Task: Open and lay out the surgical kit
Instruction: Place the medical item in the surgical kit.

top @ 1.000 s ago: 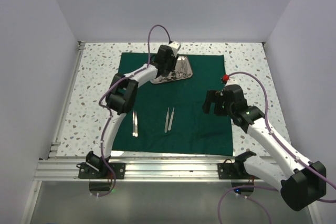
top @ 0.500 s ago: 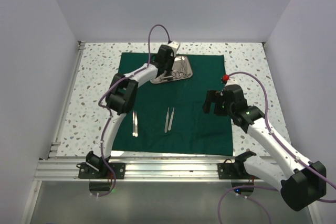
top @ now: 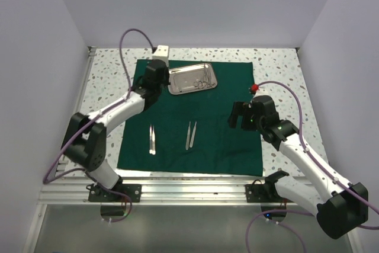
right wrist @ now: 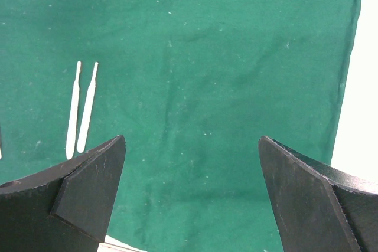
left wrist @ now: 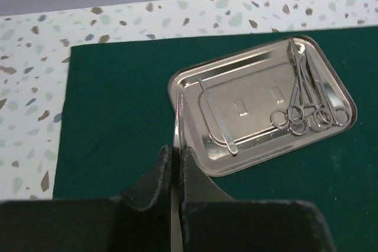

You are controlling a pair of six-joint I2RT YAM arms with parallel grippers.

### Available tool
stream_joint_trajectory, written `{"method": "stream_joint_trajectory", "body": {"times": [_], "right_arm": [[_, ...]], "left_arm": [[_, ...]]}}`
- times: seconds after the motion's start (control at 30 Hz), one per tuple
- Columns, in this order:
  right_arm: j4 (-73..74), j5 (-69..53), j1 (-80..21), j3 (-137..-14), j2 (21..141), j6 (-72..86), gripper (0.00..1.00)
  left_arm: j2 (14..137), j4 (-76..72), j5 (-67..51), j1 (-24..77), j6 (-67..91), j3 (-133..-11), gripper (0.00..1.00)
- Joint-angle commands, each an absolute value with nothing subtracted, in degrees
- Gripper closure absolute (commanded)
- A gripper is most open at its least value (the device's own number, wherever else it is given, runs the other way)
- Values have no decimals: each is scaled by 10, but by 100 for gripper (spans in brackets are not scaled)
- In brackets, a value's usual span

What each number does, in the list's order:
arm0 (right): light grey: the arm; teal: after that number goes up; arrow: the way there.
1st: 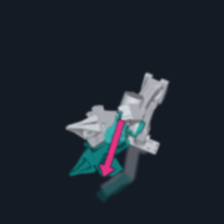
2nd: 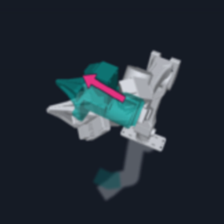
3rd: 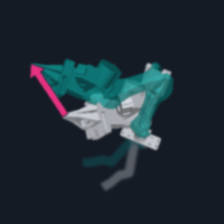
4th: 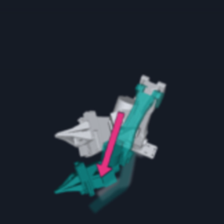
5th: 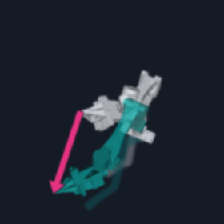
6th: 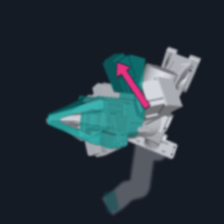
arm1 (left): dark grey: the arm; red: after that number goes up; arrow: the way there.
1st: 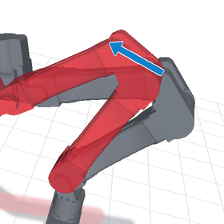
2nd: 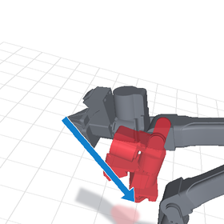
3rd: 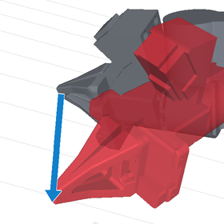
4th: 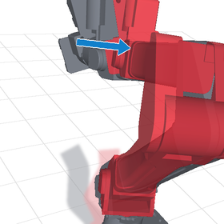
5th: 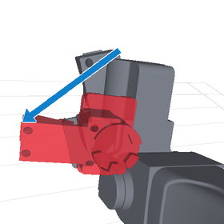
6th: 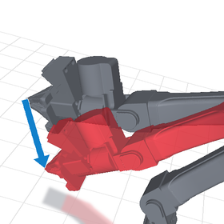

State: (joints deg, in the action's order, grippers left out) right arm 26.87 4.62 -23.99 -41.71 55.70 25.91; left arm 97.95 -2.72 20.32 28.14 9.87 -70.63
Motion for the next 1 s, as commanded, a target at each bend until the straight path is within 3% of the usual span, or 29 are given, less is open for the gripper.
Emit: {"method": "stream_joint_trajectory", "body": {"times": [0.0, 0.4, 0.9, 0.93, 0.97], "right_arm": [[234, 23, -240, -413, 551, 262, 2], [229, 2, -240, -409, 566, 262, 2], [234, 10, -240, -410, 569, 262, 2], [232, 8, -239, -410, 569, 262, 2], [231, 8, -239, -410, 569, 262, 1]], "left_arm": [[912, -71, 297, 279, 183, -578, 100], [703, -34, 315, 316, 344, -298, 100], [639, 73, 356, 381, 412, -274, 100], [642, 70, 356, 380, 413, -272, 99], [648, 69, 356, 381, 415, -272, 92]]}}
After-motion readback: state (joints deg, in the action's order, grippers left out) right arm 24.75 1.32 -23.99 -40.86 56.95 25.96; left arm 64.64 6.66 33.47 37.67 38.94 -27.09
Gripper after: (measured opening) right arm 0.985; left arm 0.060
